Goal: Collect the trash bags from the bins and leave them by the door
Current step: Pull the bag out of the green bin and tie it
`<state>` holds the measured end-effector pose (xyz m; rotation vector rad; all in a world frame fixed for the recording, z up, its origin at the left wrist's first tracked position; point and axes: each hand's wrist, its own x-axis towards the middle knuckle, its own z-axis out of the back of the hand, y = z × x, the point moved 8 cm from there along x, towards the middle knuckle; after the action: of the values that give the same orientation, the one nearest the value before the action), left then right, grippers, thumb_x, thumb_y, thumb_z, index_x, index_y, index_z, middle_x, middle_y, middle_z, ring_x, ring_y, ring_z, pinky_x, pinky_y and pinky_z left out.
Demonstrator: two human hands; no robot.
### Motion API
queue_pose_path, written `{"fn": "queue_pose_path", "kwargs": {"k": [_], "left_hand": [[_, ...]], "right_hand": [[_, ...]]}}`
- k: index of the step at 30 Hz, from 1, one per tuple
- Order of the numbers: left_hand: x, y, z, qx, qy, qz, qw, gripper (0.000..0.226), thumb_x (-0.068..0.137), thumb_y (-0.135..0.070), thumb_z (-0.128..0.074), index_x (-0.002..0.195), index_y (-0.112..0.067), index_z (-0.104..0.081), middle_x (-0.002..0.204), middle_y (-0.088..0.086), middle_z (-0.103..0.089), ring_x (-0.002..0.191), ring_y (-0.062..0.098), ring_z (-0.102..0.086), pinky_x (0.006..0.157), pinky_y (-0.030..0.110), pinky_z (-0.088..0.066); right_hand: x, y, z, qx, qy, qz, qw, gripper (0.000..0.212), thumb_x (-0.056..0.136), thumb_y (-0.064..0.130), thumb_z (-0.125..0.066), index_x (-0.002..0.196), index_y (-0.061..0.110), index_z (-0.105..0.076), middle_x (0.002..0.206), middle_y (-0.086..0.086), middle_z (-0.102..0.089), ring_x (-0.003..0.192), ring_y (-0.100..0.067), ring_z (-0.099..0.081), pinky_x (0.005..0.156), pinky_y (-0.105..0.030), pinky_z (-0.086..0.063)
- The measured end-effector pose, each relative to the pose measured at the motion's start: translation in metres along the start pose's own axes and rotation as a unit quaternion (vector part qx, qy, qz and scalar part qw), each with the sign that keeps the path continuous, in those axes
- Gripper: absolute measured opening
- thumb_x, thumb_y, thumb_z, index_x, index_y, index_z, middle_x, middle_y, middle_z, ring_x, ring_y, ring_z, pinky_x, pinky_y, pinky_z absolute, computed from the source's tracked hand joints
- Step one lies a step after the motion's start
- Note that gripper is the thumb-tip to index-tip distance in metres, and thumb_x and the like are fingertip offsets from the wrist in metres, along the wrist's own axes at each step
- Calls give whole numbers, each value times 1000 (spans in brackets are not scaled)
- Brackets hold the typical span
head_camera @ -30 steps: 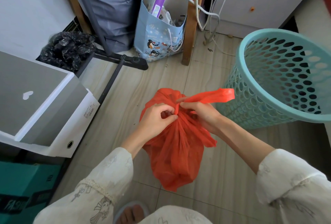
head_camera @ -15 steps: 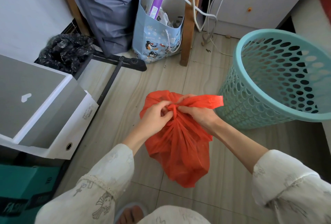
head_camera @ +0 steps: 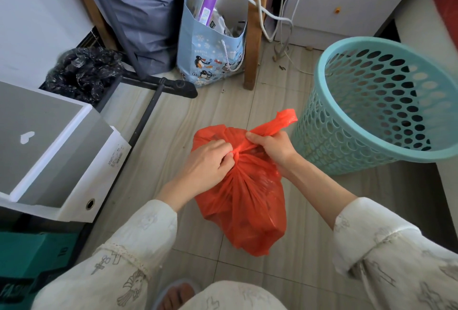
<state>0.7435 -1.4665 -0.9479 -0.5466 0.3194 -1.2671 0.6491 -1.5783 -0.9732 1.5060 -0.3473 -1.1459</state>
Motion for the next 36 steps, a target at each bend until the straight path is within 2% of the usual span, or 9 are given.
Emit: {"fn": "queue_pose_path", "kwargs": {"k": [4, 9, 12, 15, 19, 21, 25, 31, 36], "left_hand": [[-8, 2, -2, 24, -1, -36, 999, 25, 80, -29, -31, 63, -12, -37, 63, 2, -44, 63, 14, -39, 58, 27, -30], [-13, -8, -5, 10, 7, -52, 999, 20, 78, -26, -33, 61, -17, -30, 61, -1, -39, 62, 14, -37, 57, 35, -34], [-18, -5, -6, -21, 23, -50, 998, 21, 80, -27, -33, 62, -19, -28, 62, -6, -36, 62, 9, -32, 58, 36, -36], [-21, 1, -3, -47, 19, -25, 998, 24, 81, -32, -30, 63, -16, -33, 61, -9, -34, 63, 8, -34, 60, 32, -35], [-21, 18, 10, -59, -1, 51, 997, 41, 78, -43, -31, 68, -7, -50, 65, -6, -44, 65, 10, -43, 65, 33, -38], [-20, 13, 17, -54, 30, 77, 995, 44, 74, -48, -32, 70, -10, -54, 67, -5, -50, 67, 16, -50, 67, 39, -45], [-19, -30, 37, -28, 133, 108, 985, 34, 70, -53, -30, 63, -23, -45, 66, -7, -50, 70, 24, -58, 68, 44, -48], [-21, -114, 146, -46, 165, 165, 971, 23, 85, -30, -57, 66, -20, -50, 61, -5, -48, 63, 18, -49, 64, 35, -40], [-17, -201, 261, -91, 183, 208, 957, 33, 86, -36, -53, 77, -5, -60, 71, 7, -60, 66, 17, -53, 64, 31, -41]], "right_hand": [[7, -3, 24, 11, -60, -36, 998, 19, 80, 8, -67, 66, 17, -57, 68, 0, -59, 59, -11, -54, 42, -13, -41], [11, -9, 42, 15, -81, -64, 994, 25, 81, 4, -65, 64, 15, -51, 63, -1, -51, 34, -1, -51, 27, -10, -28], [15, -10, 45, -24, -64, -65, 995, 20, 79, 9, -68, 66, 16, -55, 66, 0, -55, 51, -9, -53, 31, -10, -34], [16, -2, 44, -25, -29, -45, 998, 15, 80, 10, -67, 71, 15, -57, 69, 0, -57, 58, -9, -52, 41, -14, -40], [9, 21, 39, -172, 50, 35, 983, 12, 83, 12, -65, 85, 0, -64, 69, -3, -58, 51, -1, -54, 46, -14, -41], [-3, 27, 32, -227, 96, 54, 968, 22, 85, 12, -62, 88, -10, -64, 73, -9, -59, 59, -6, -54, 54, -18, -44], [-43, 35, 21, -296, 179, 33, 937, 18, 89, 15, -57, 86, 0, -65, 64, 3, -55, 55, -3, -52, 58, -21, -45], [-121, 156, 56, -270, 169, 33, 947, 12, 89, 20, -57, 88, 16, -68, 66, 6, -55, 51, -1, -47, 53, -13, -36], [-208, 295, 79, -266, 168, 51, 948, 30, 91, 13, -51, 62, 19, -54, 59, 9, -40, 51, -4, -41, 50, -13, -33]]}}
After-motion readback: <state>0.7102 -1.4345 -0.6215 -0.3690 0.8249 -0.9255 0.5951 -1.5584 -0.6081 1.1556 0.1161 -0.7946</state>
